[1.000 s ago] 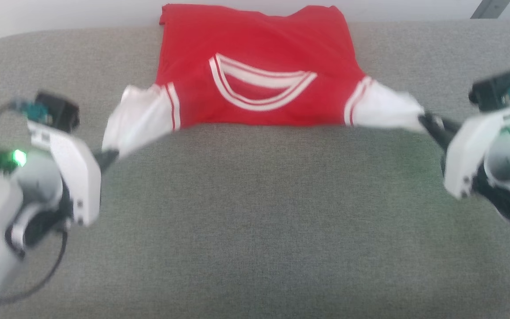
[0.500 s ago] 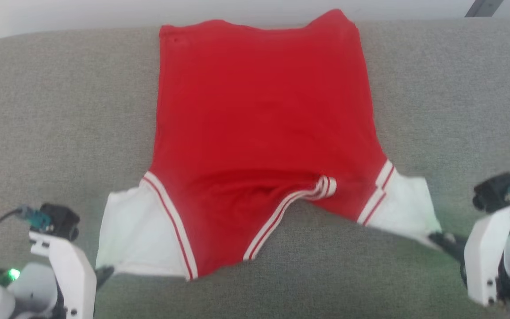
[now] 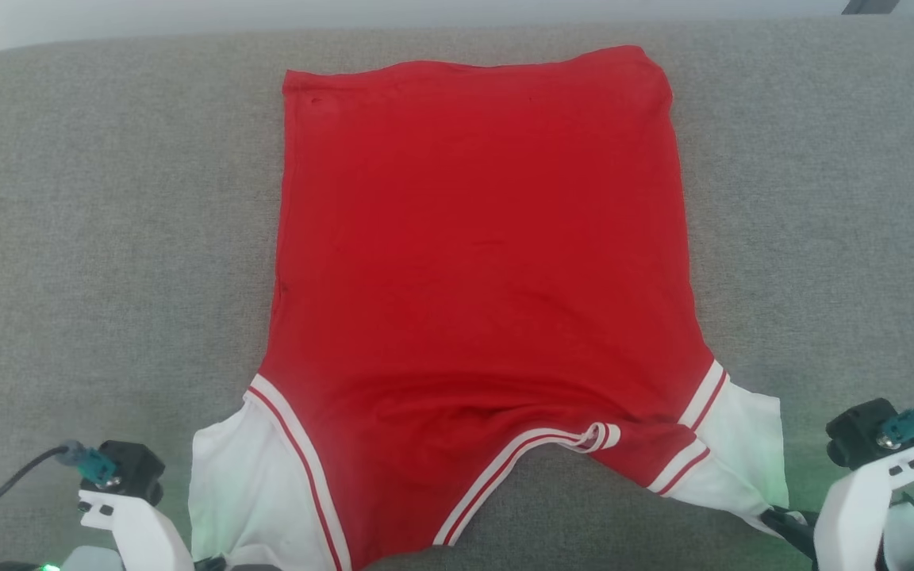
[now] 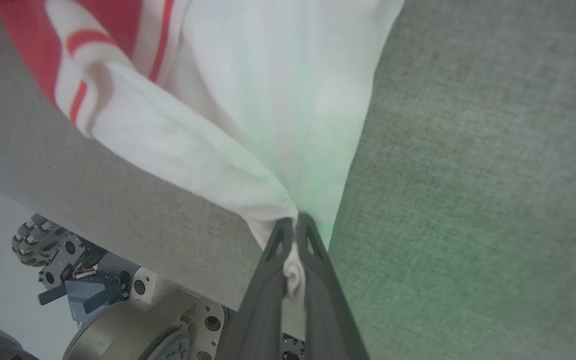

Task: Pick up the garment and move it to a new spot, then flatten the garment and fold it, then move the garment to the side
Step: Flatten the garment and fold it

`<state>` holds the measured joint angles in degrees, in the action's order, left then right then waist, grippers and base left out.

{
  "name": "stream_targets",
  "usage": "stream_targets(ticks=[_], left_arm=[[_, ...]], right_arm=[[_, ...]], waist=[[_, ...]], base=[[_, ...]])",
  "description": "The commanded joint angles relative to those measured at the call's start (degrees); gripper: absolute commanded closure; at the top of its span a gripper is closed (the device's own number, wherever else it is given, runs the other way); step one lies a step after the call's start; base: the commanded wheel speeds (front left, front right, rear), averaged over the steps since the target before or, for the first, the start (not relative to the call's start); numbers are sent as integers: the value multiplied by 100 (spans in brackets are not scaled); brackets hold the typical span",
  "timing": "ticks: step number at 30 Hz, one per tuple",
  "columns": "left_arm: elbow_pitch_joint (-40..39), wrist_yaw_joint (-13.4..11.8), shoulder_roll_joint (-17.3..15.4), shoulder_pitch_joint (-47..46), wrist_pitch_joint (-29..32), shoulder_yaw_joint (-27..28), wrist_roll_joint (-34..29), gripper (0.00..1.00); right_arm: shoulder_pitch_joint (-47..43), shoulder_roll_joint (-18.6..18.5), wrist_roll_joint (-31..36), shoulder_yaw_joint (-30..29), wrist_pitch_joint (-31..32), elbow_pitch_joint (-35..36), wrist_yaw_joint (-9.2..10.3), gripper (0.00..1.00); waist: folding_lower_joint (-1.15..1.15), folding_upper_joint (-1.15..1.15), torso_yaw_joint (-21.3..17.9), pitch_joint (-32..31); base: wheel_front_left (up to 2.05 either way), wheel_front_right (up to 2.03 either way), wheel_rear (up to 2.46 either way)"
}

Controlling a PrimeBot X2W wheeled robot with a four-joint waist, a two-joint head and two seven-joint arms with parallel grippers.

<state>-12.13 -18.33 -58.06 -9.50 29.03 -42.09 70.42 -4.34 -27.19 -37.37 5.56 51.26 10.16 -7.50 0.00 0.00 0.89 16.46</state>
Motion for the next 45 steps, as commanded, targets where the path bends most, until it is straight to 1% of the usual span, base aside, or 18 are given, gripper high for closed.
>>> stream_targets(ticks=[1, 2, 3, 4, 5, 7, 10, 17, 20, 23, 25, 26, 29, 33, 37, 38, 39, 45], left_arm=[[34, 13, 36, -1, -34, -14, -52, 100], [58, 49, 76, -45, -40, -30, -84, 100], [88, 67, 117, -93, -35, -49, -119, 100], [113, 102, 177, -130, -51, -62, -139, 100], [135, 121, 229, -162, -69, -64, -152, 100], [185, 159, 269, -235, -101, -82, -215, 100], [227, 213, 363, -343, -164, -76, -281, 100], [282, 316, 502, -517, -238, -94, -411, 100], [282, 349, 581, -607, -238, -97, -441, 100], [293, 393, 651, -731, -216, -116, -509, 100], [305, 435, 726, -838, -206, -127, -551, 100], [321, 466, 773, -909, -205, -130, -578, 100], [403, 559, 902, -1100, -192, -160, -608, 100], [537, 713, 1140, -1336, -185, -231, -695, 100], [735, 882, 1369, -1569, -171, -325, -790, 100], [805, 922, 1424, -1621, -172, -344, -808, 100], [805, 922, 1424, -1621, -172, -344, -808, 100], [1199, 1169, 1756, -1884, -177, -486, -910, 100]], right_arm=[[55, 45, 16, 18, -54, -79, 2, 95], [112, 79, 90, 55, -148, -195, 2, 79], [144, 63, 179, 125, -204, -325, 3, 70], [172, 91, 227, 187, -274, -451, 5, 55], [224, 138, 262, 223, -352, -565, 6, 0], [329, 170, 313, 298, -470, -718, 8, 0], [462, 163, 334, 223, -682, -734, 14, 0], [833, 366, 376, -201, -1071, -88, 2, 0], [1177, 506, 570, -387, -1252, 78, 2, 0], [1744, 573, 895, -493, -1478, 30, 2, 0], [2206, 748, 993, -561, -1615, -181, 1, 0], [2470, 760, 1098, -604, -1664, -340, 2, 0], [3265, 733, 1251, -518, -1708, -886, 2, 0], [4246, 640, 1382, -435, -1713, -1860, 2, 0], [5132, 491, 1493, -342, -1530, -2919, 2, 0], [5314, 464, 1540, -291, -1486, -3134, 1, 0], [5314, 464, 1540, -291, -1486, -3134, 1, 0], [6249, 346, 1732, -236, -968, -4444, 1, 0]], waist=[[0, 0, -1, 2], [0, 0, -1, 2], [0, 0, 5, 2], [0, 0, 7, 2], [0, 0, 7, 2], [0, 0, 13, 19], [0, 0, 20, 63], [0, 0, 58, 216], [0, 0, 103, 310], [0, 0, 174, 432], [0, 0, 244, 526], [0, 0, 295, 577], [0, 0, 463, 729], [0, 0, 740, 936], [0, 0, 1039, 1141], [0, 0, 1110, 1176], [0, 0, 1110, 1176], [0, 0, 1488, 1409]], base=[[0, 0, 0], [0, 0, 0], [0, 0, 0], [0, 0, 0], [0, 0, 0], [0, 0, 0], [0, 0, 0], [0, 0, 0], [0, 0, 0], [0, 0, 0], [0, 0, 0], [0, 0, 0], [0, 0, 0], [0, 0, 0], [0, 0, 0], [0, 0, 0], [0, 0, 0], [0, 0, 0]])
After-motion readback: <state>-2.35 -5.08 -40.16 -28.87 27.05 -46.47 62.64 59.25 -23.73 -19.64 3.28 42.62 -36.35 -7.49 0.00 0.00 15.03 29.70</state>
